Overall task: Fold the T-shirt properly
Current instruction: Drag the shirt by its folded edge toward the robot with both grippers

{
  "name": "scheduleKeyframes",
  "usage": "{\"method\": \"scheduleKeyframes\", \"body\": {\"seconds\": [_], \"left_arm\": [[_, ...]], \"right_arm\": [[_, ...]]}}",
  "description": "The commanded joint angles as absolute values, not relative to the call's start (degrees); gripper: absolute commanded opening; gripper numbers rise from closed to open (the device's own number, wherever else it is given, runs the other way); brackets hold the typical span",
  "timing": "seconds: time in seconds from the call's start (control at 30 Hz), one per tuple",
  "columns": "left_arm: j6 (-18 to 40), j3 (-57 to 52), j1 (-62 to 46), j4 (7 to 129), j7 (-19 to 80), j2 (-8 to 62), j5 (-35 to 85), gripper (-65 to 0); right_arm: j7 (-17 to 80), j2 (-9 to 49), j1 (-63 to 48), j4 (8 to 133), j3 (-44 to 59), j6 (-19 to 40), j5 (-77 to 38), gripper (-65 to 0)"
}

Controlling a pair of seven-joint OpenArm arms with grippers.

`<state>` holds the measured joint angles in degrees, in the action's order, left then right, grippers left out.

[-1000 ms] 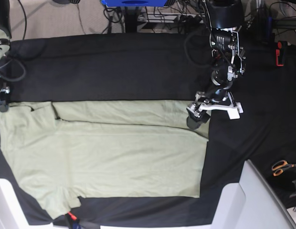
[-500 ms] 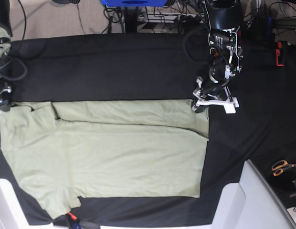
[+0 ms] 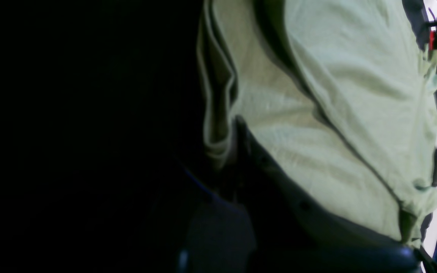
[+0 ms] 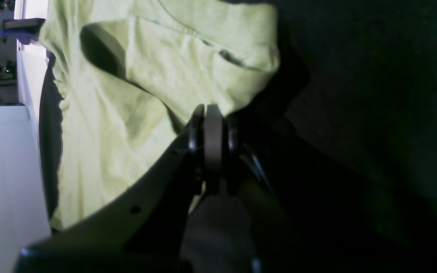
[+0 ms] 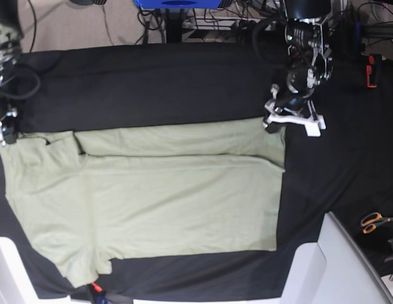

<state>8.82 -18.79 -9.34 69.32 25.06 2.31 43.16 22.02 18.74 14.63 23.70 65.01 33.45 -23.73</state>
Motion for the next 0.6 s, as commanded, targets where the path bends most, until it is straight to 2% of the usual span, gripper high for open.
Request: {"method": "scheduleKeyframes", "body": {"seconds": [0.0, 0.33, 0.57], "left_arm": [[8.57, -18.95, -9.71, 70.81, 24.57, 2.86, 43.12, -65.0], [8.57, -18.86, -16.04, 76.88, 24.57, 4.26, 43.12, -65.0], [8.57, -19.03, -20.97, 81.71, 24.57, 6.11, 43.12, -65.0]], "right_arm": [[23.52, 19.21, 14.2, 26.59, 65.01, 33.27, -23.25, -65.0], [35.56, 9.71, 6.11, 52.44, 65.19, 33.19, -23.25, -65.0], [40.22, 5.67, 1.71, 62.81, 65.36, 33.19, -23.34, -65.0]]}}
